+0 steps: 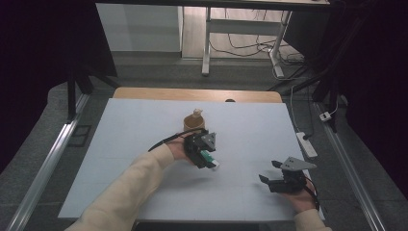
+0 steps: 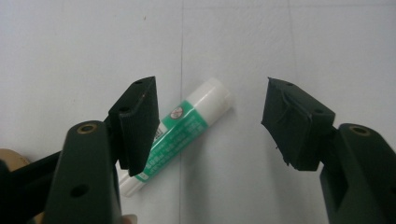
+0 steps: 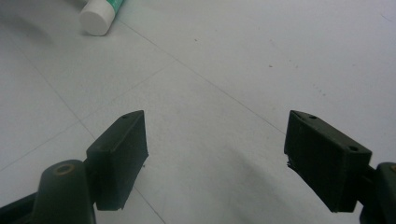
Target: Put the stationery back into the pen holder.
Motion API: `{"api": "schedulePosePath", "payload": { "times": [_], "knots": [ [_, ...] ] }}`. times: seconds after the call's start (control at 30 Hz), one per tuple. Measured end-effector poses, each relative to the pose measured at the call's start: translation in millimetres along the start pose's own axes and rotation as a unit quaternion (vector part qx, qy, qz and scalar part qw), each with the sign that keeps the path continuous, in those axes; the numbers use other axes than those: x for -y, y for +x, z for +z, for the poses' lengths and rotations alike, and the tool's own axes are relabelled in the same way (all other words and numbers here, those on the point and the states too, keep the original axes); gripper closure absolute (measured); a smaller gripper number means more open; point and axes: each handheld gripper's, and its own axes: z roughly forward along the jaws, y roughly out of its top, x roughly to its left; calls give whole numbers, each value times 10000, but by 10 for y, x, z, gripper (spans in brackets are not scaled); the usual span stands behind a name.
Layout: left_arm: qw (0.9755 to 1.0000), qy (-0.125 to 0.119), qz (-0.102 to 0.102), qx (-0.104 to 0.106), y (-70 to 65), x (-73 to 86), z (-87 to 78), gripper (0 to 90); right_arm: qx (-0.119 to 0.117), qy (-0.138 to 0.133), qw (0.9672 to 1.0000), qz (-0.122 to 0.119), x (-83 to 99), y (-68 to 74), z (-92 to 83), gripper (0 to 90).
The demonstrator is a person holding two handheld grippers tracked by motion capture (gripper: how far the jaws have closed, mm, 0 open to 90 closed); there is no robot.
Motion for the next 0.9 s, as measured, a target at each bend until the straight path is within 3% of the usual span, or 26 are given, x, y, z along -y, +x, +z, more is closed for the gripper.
{"api": "schedulePosePath", "payload": {
  "times": [0.6,0.9],
  "knots": [
    [9988,314,351,151,113,19,273,392,-13,63,10000,-5,8,3,24,210],
    [9937,641,915,13,89,-41,382,430,-22,79,10000,-11,11,1,33,210]
  ]
}}
